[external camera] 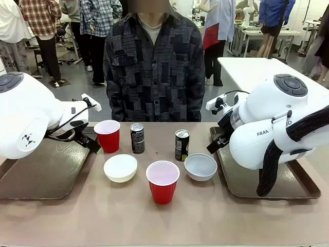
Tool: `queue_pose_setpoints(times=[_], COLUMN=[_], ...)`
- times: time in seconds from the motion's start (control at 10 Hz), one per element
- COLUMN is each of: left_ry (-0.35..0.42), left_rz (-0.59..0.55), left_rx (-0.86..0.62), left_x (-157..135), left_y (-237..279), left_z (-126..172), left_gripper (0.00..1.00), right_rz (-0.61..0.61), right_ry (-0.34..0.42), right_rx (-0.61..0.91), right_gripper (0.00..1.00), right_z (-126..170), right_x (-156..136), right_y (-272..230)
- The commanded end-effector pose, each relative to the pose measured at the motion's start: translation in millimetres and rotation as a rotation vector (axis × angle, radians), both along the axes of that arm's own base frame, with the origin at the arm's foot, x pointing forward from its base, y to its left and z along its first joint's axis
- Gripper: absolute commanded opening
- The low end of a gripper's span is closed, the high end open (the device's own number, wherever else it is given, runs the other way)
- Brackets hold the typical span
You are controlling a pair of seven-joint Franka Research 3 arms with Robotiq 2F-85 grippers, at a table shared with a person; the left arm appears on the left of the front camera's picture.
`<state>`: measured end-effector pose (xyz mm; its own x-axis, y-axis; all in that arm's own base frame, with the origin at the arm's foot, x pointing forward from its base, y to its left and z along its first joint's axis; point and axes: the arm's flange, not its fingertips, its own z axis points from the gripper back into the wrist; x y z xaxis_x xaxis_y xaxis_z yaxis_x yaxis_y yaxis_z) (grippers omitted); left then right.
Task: Prepare tableware on both trays.
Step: Pick up a Picnic Bowl from the table and place it on a Handle tray.
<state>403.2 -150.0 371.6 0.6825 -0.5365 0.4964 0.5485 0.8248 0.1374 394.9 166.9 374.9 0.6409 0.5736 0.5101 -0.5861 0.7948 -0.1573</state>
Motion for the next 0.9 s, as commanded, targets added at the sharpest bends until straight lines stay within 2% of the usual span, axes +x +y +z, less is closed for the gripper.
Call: queue_pose_setpoints(times=[0.0,0.8], left_ry=[0.000,0.000], left_rz=[0.000,0.000], left_rx=[0.000,0.000], left_x=[0.0,0.0], left_y=[0.0,0.0], left_z=[0.0,0.0], left_gripper=[1.00,1.00], right_rz=[0.000,0.000], right_ry=[0.000,0.000], right_rx=[0.000,0.000], right_gripper=[1.00,1.00], right_z=[0.0,0.0], right_x=[0.0,0.0], right_y=[0.0,0.0])
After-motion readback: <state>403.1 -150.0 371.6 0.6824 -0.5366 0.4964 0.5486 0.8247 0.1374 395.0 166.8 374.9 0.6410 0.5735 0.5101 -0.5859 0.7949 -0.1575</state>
